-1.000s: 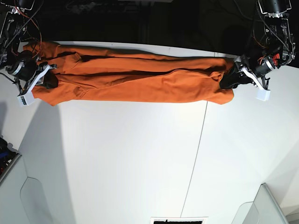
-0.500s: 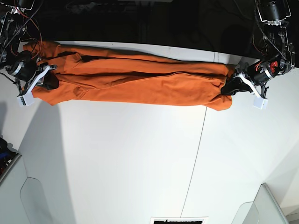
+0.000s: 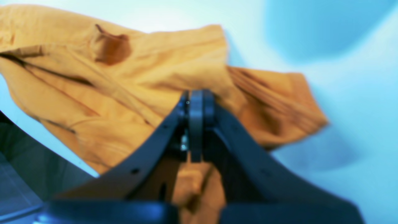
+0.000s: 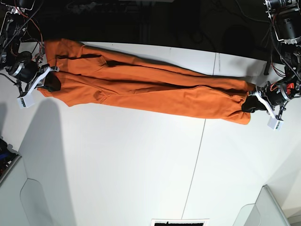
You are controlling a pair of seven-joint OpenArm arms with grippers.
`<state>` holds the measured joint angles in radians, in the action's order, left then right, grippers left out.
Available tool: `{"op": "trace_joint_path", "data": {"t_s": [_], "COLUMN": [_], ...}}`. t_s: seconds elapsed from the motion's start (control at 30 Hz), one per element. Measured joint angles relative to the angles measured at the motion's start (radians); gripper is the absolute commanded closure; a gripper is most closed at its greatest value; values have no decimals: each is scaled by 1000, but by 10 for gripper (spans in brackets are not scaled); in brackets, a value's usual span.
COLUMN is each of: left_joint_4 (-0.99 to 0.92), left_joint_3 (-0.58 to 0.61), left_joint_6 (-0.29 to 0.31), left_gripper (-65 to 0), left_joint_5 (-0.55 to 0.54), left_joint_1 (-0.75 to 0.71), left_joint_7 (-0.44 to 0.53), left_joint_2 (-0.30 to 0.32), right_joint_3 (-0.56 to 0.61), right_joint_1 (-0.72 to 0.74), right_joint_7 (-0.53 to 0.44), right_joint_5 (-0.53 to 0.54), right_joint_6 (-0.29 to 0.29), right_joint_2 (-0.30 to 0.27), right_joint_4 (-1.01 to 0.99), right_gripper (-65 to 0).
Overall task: Layout the t-shirt on the table in an organized manner, then fold the t-shirt properly
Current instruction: 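Carry the shirt end with the left gripper toward the right gripper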
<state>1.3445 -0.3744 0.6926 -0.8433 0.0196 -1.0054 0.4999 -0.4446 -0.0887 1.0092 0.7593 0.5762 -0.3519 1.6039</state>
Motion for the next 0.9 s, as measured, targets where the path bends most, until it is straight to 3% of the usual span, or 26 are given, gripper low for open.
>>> {"op": "trace_joint_path", "data": {"t_s": [0.17, 0.37, 0.5, 0.83, 0.87, 0.9], "left_joint_4": [199, 475, 586, 532, 502, 470], "left_joint_3": [1, 26, 151, 470, 484, 493], "left_joint_6": [-4, -2, 0, 3, 3, 1], "left_gripper": [0, 0, 0, 0, -25, -110], "left_joint_5": [-82, -105, -102, 198, 230, 251], "left_joint_1": [-5, -82, -111, -111, -110, -107], "left_joint_7": [-114, -111, -100, 33, 51, 61], "left_joint_2": [4, -7, -76, -333, -344, -351], "right_joint_3": [0, 0, 0, -5, -5, -10], "right_joint_1": [0, 0, 0, 0, 0, 0], "right_joint_7": [-25, -25, -29, -28, -28, -28], "right_joint_5": [0, -2, -8, -23, -34, -35], "right_joint_6": [0, 0, 0, 0, 0, 0], "right_joint_2": [0, 3, 3, 3, 3, 3], "right_joint_4": [0, 0, 0, -1, -1, -1], "right_gripper": [0, 0, 0, 0, 0, 0]}}
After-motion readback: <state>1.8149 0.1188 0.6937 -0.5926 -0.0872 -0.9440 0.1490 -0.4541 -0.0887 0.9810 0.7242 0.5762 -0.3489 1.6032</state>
